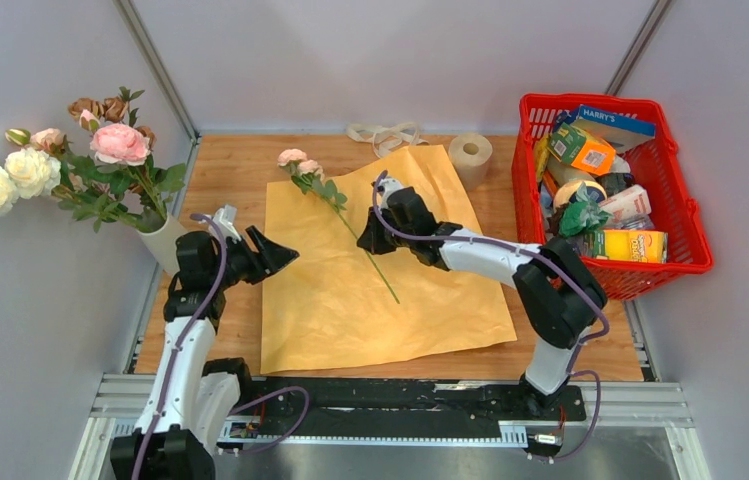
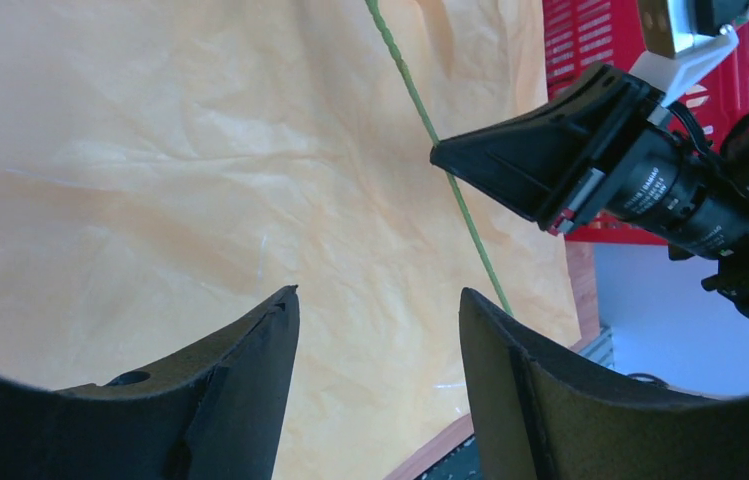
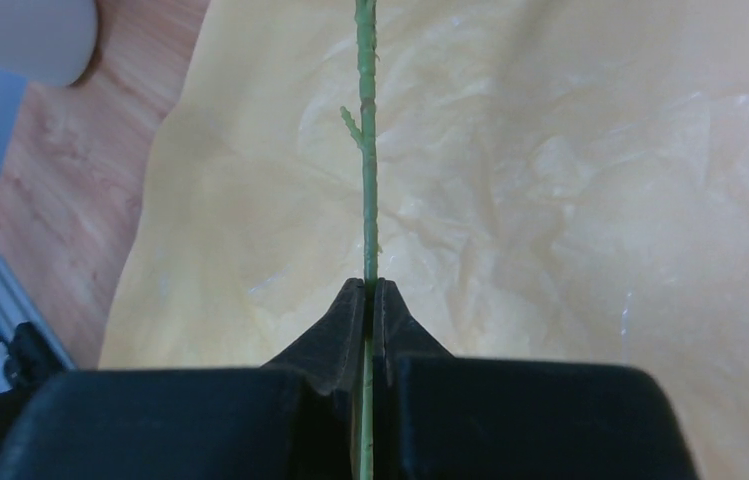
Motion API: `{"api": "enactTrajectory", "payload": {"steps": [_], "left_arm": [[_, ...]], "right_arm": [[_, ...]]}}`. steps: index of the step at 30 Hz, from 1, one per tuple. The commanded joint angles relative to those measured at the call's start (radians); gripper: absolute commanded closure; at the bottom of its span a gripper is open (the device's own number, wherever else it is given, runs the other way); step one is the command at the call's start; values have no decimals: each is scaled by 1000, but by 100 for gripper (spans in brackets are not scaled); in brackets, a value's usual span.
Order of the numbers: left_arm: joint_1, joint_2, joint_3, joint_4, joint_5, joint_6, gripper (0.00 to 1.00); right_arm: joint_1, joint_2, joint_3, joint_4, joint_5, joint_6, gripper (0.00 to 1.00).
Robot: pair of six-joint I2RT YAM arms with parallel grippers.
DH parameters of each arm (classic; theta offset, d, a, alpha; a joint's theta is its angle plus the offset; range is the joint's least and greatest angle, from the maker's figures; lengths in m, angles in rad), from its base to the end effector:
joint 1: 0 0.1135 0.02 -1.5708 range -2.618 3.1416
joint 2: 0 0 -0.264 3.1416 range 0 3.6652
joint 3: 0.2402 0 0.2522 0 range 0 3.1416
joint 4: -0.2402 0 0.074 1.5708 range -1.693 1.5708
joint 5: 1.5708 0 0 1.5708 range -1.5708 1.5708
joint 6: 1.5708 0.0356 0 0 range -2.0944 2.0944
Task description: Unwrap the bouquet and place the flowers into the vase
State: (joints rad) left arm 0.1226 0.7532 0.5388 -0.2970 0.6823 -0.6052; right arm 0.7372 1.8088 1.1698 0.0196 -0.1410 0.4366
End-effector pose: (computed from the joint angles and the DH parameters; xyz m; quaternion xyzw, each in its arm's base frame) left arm 0.1696 -0.0017 0.2508 -0.1315 0.8201 -0.3941 0.3934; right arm 0.2954 0.2750 0.2087 -0.1647 0.8719 0.3051 0.3457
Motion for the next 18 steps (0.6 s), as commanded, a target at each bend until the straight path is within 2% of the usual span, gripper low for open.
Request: {"api": "enactTrajectory", "payload": {"steps": [1, 3, 7, 11, 18], "left_arm": [[-47, 76, -62, 278, 13, -174, 32], [-83, 116, -86, 399, -12, -218, 32], [-175, 173, -97, 530, -76, -268, 31], [-259, 190, -103, 610, -147, -303, 31], [-343, 227, -117, 740, -208, -375, 34]], "right_arm": [[5, -114, -100, 198, -135, 154, 100], [11, -149, -149, 241, -161, 186, 100], [21, -224, -234, 318, -198, 243, 100], [24, -301, -306, 367, -226, 277, 100], [31, -411, -395, 433, -270, 315, 100]]}}
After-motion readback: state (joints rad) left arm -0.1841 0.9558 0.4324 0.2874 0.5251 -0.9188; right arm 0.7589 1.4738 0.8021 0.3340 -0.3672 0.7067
